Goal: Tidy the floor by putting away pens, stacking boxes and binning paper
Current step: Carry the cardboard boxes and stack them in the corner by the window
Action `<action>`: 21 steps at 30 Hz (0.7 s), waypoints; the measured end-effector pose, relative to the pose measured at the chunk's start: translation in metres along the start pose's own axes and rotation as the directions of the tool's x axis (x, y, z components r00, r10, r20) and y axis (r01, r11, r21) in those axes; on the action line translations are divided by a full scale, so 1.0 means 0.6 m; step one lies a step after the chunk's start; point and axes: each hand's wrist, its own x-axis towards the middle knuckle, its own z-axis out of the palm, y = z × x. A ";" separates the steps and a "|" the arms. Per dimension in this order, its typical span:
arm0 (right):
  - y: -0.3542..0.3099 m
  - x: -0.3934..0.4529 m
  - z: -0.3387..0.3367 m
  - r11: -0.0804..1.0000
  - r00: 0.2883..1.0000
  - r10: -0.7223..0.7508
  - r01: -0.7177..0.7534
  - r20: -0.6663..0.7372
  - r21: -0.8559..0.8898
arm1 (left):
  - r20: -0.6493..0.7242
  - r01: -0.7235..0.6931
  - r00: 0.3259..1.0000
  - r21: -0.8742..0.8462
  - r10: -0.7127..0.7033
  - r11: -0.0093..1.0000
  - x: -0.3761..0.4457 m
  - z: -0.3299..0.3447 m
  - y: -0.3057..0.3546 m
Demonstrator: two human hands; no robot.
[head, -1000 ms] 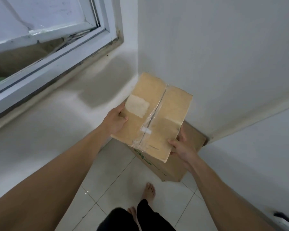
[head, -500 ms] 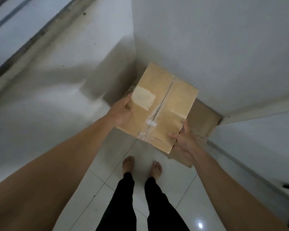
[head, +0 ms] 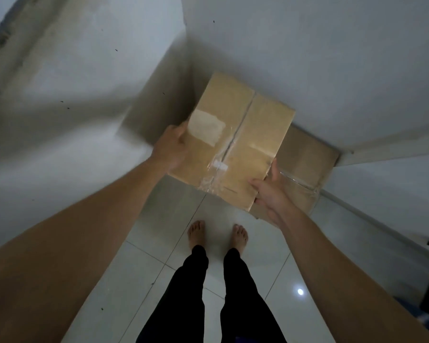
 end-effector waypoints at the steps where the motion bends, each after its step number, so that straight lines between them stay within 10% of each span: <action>1: -0.010 0.007 0.008 1.000 1.000 -0.012 0.012 0.011 0.011 | -0.009 0.001 1.000 0.000 -0.001 1.000 0.010 -0.008 0.000; 10: -0.028 0.042 0.073 0.998 0.997 0.015 -0.010 0.074 -0.061 | 0.151 0.015 0.987 0.201 -0.046 0.979 0.054 -0.011 -0.029; 21: 0.019 -0.091 0.056 0.992 0.994 0.103 -0.106 -0.046 -0.073 | -0.197 -0.297 0.934 0.036 0.298 0.954 -0.137 0.065 0.033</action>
